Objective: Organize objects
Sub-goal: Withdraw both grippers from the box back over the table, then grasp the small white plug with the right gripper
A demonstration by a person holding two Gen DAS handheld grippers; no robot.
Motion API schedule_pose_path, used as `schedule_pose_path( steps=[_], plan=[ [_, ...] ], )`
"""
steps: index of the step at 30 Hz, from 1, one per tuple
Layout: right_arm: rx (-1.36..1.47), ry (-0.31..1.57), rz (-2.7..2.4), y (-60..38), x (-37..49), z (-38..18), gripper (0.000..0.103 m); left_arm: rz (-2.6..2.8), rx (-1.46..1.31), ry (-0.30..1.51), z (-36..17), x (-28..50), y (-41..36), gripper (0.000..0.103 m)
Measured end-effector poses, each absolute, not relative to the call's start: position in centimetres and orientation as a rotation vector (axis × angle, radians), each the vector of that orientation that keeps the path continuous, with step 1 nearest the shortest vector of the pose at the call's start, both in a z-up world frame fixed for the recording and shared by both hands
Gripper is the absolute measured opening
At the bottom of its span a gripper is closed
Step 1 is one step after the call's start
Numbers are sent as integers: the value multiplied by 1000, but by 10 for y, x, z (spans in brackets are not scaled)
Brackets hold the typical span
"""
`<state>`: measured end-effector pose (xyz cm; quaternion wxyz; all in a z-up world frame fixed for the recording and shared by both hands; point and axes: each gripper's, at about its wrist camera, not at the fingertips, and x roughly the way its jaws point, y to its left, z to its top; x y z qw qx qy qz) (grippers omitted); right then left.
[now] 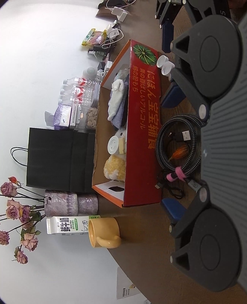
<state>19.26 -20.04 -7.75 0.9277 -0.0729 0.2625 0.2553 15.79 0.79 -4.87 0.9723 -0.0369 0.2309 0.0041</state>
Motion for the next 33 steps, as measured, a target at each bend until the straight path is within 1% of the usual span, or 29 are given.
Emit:
schedule_pose_path(
  steps=[1,3,5,7,9,11,13,15,26,33],
  plan=[
    [-151,548,528,-200,194,-78,83,9,-75,468,-50,157,8,103],
    [-152,571,534,-198,196,-80,73,12,-76,470,-51,157,8,103],
    [-151,592,542,-197,198,-81,72,15,-76,472,-52,157,8,103],
    [-153,607,551,-195,199,-83,68,17,-76,475,-52,158,8,103],
    [-159,626,564,-193,201,-84,58,18,-76,478,-52,158,8,103],
    [-162,634,571,-192,202,-85,51,18,-75,480,-53,158,8,103],
    [-166,629,578,-191,200,-85,42,18,-75,483,-53,159,8,103],
    [-165,626,585,-191,200,-84,26,19,-75,487,-54,159,8,103],
    [-149,602,578,-194,199,-81,26,22,-75,505,-55,161,7,103],
    [-91,510,509,-207,195,-75,26,18,-72,537,-58,165,6,103]
  ],
)
